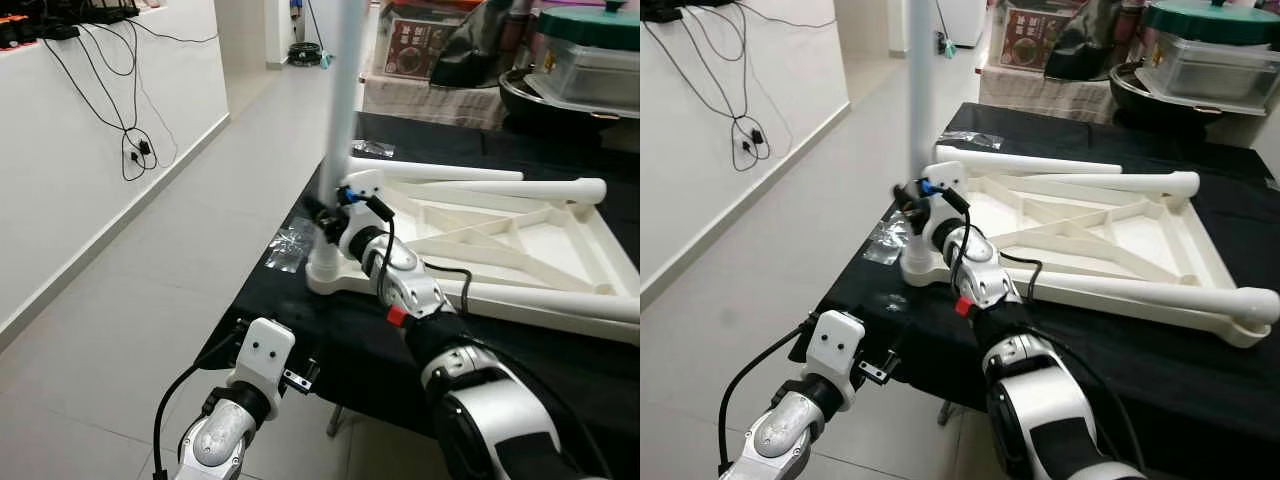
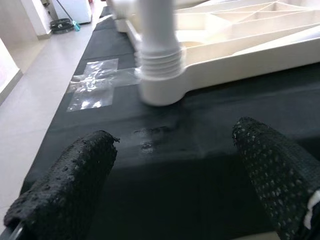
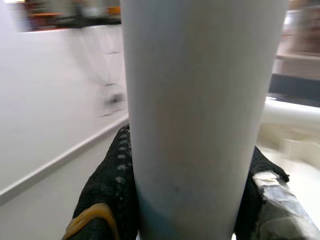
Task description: Building children table
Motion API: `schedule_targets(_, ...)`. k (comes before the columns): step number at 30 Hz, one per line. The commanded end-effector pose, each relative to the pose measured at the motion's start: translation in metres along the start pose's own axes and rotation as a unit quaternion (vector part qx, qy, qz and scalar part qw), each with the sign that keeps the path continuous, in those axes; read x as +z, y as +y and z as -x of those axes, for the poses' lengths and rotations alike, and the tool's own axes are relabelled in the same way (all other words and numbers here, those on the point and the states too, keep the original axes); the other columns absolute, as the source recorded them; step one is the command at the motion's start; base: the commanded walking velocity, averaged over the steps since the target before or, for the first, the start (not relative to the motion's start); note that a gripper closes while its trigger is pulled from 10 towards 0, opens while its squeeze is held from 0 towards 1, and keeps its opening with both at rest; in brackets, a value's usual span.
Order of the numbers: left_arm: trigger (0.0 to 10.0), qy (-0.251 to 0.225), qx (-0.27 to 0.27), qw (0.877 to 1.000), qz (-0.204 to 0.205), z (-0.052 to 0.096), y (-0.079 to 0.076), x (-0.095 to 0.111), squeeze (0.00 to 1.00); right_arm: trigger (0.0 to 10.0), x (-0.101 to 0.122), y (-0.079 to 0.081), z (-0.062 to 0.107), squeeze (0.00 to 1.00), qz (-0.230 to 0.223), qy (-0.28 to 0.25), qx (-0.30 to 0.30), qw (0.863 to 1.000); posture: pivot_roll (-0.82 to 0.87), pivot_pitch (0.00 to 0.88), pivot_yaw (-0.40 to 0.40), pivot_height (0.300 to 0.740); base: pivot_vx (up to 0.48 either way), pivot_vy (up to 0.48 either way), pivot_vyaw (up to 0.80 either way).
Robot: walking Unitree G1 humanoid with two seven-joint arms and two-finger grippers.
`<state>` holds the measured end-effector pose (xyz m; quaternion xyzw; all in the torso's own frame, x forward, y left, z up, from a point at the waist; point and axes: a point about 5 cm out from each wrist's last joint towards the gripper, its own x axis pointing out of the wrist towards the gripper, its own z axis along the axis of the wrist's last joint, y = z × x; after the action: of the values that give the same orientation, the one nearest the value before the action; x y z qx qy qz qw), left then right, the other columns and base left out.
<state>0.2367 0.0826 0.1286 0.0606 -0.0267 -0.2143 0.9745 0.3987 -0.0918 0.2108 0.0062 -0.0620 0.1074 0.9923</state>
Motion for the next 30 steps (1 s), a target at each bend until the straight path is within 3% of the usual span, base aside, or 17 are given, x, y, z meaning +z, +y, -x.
schedule_targets(1, 10.0, 0.006, 0.002, 1.0, 0.005, 0.0, 0.0, -0.002, 0.0, 0.0, -0.014, -0.025, 0.009, 0.0, 0.013, 0.034, -0.116, 0.993, 0.06, 0.096, -0.062, 0.74, 0.0, 0.0, 0.0)
schedule_targets(3, 10.0, 0.006, 0.003, 1.0, 0.005, 0.0, 0.001, -0.002, 0.0, 0.0, -0.014, -0.027, 0.011, 0.0, 0.013, 0.039, -0.145, 0.989, 0.06, 0.097, -0.062, 0.74, 0.0, 0.0, 0.0)
schedule_targets(5, 10.0, 0.007, 0.003, 1.0, 0.003, 0.0, 0.001, -0.002, 0.0, 0.0, -0.016, -0.027, 0.018, 0.0, -0.004, 0.052, -0.216, 0.975, 0.06, 0.1, -0.061, 0.74, 0.0, 0.0, 0.0)
schedule_targets(9, 10.0, 0.007, 0.002, 1.0, 0.003, -0.001, 0.001, -0.002, 0.0, 0.0, -0.017, -0.02, 0.021, 0.0, -0.023, 0.06, -0.256, 0.965, 0.06, 0.101, -0.062, 0.74, 0.0, 0.0, 0.0)
schedule_targets(10, 10.0, 0.007, 0.002, 1.0, 0.003, -0.001, 0.001, -0.002, 0.0, 10.0, -0.016, -0.015, 0.02, 0.0, -0.02, 0.061, -0.248, 0.967, 0.06, 0.099, -0.063, 0.74, 0.0, 0.0, 0.0)
schedule_targets(15, 10.0, 0.008, 0.001, 1.0, 0.003, -0.001, 0.0, -0.002, 0.0, 10.0, -0.013, -0.001, 0.017, 0.0, -0.029, 0.046, -0.21, 0.976, 0.06, 0.101, -0.063, 0.74, 0.0, 0.0, 0.0)
schedule_targets(16, 10.0, 0.008, 0.001, 1.0, 0.003, -0.001, 0.001, -0.002, 0.0, 10.0, -0.011, 0.001, 0.017, 0.38, -0.034, 0.033, -0.203, 0.978, 0.06, 0.104, -0.06, 0.74, 0.0, 0.0, 0.0)
schedule_targets(17, 10.0, 0.007, 0.001, 1.0, 0.004, -0.001, 0.0, -0.002, 0.0, 10.0, -0.009, -0.002, 0.018, 1.0, -0.023, 0.016, -0.209, 0.978, 0.05, 0.102, -0.063, 0.74, 0.0, 0.0, 0.0)
schedule_targets(19, 10.0, 0.007, 0.001, 1.0, 0.004, -0.001, 0.0, -0.002, 0.0, 10.0, -0.008, -0.005, 0.019, 1.0, -0.028, 0.007, -0.207, 0.978, 0.06, 0.103, -0.063, 0.74, 0.0, 0.0, 0.0)
schedule_targets(21, 10.0, 0.007, 0.001, 1.0, 0.006, -0.001, 0.0, -0.002, 0.0, 10.0, -0.006, -0.014, 0.021, 1.0, -0.001, -0.007, -0.224, 0.975, 0.06, 0.104, -0.062, 0.74, 0.0, 0.0, 0.0)
schedule_targets(22, 10.0, 0.006, 0.001, 1.0, 0.006, -0.001, 0.0, -0.002, 0.0, 10.0, -0.004, -0.02, 0.02, 0.0, 0.004, -0.02, -0.213, 0.977, 0.06, 0.104, -0.064, 0.74, 0.0, 0.0, 0.0)
schedule_targets(24, 10.0, 0.006, 0.002, 1.0, 0.006, -0.001, 0.0, -0.002, 0.0, 10.0, -0.003, -0.024, 0.02, 0.0, 0.009, -0.028, -0.206, 0.978, 0.06, 0.104, -0.064, 0.74, 0.0, 0.0, 0.0)
schedule_targets(28, 10.0, 0.005, 0.001, 1.0, 0.009, 0.0, -0.001, -0.001, 0.0, 10.0, 0.002, -0.039, 0.014, 0.0, 0.036, -0.057, -0.109, 0.992, 0.06, 0.106, -0.064, 0.74, 0.0, 0.0, 0.0)
schedule_targets(29, 10.0, 0.005, 0.001, 1.0, 0.009, 0.0, -0.001, -0.001, 0.0, 10.0, 0.002, -0.039, 0.014, 0.0, 0.036, -0.057, -0.109, 0.992, 0.06, 0.106, -0.064, 0.74, 0.0, 0.0, 0.0)
schedule_targets(30, 10.0, 0.004, 0.001, 1.0, 0.009, 0.0, -0.001, -0.001, 0.0, 10.0, 0.001, -0.039, 0.013, 0.0, 0.021, -0.051, -0.068, 0.996, 0.06, 0.106, -0.064, 0.74, 0.0, 0.0, 0.0)
